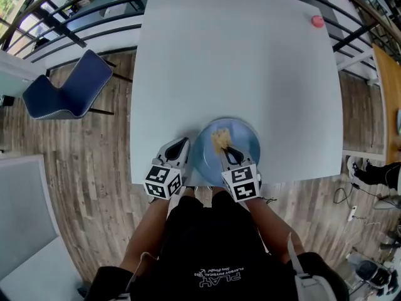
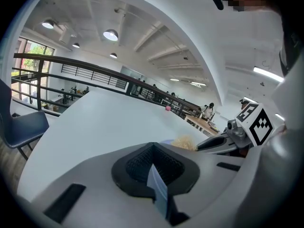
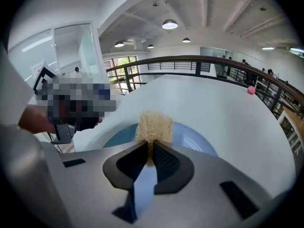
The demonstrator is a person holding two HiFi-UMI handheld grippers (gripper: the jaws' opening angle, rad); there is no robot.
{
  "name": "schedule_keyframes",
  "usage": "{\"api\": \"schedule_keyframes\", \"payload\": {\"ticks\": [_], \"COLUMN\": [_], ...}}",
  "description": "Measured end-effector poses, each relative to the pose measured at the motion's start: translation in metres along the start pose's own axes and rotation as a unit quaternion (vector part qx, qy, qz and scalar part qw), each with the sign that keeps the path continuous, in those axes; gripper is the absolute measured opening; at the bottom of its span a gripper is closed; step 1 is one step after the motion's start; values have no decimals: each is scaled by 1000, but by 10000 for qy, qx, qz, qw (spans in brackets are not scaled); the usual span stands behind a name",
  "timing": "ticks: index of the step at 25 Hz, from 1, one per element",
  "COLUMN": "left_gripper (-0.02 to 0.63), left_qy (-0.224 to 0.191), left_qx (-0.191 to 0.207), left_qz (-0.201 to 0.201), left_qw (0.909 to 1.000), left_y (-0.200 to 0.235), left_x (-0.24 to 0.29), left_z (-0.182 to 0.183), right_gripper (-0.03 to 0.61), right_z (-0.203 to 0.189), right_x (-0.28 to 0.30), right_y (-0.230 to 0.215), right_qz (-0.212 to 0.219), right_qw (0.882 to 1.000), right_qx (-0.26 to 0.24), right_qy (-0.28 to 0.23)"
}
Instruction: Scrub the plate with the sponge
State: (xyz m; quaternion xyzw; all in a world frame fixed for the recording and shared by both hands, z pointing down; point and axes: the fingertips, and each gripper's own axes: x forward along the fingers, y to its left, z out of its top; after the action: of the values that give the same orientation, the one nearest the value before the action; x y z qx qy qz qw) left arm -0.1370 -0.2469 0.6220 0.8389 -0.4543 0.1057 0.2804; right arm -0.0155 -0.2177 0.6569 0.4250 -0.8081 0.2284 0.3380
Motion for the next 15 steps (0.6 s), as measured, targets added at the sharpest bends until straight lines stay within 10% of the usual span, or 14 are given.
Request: {"api": "schedule_keyframes", "payload": {"ticks": [15], "left_gripper": [9], "left_qy": [153], "left_qx": [-110], "left_qz": [38], "left_qw": [9998], "left_y": [13], "left_x": [-1], "left_z": [-7], "right_gripper": [44], "right_z": [-8], "right_x": [35], "right_y": [34], "right_qz": [426], "right_qw": [9967], "right_qx": [-159], "right_qy": [665]}}
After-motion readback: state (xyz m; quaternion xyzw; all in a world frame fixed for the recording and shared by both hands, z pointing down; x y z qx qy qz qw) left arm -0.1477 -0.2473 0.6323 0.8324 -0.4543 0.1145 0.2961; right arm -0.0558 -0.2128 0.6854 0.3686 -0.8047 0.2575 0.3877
